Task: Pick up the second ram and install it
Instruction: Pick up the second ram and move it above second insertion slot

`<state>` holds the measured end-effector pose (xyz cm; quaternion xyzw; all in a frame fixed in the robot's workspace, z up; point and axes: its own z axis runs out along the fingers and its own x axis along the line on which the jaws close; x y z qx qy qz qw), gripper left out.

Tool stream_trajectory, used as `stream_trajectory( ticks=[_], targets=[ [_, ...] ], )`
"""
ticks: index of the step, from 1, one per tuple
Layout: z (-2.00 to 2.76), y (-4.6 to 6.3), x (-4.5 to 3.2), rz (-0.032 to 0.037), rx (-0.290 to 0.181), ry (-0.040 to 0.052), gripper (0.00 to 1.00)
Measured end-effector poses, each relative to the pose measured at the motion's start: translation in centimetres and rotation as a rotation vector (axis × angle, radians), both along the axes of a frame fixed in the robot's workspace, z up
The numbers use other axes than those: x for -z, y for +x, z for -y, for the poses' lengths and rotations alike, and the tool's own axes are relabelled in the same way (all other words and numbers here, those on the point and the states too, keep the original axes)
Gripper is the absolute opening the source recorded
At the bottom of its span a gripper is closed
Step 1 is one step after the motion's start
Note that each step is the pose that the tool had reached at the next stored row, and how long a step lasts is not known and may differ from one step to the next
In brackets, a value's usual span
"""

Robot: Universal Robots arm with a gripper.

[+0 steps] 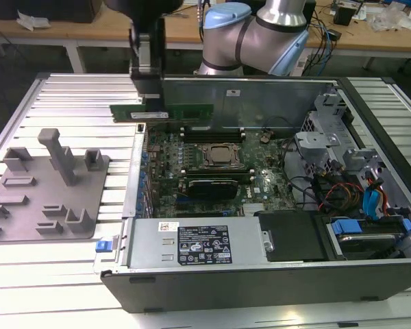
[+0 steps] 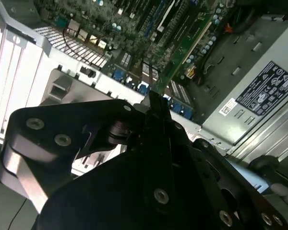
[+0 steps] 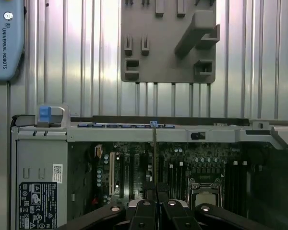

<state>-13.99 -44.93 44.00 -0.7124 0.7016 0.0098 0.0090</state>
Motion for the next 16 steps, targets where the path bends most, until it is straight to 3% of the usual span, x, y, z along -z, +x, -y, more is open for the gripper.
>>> stream_trajectory(
  ticks=[6, 10, 16],
  targets=[
    [0.0, 3.6, 0.03, 0.0, 0.0, 0.0, 0.09],
    [-0.11, 7.3, 0.16, 0.0, 0.0, 0.0001, 0.09],
    [-0.88, 8.5, 0.51, 0.0001, 0.0, 0.0002, 0.09]
  ],
)
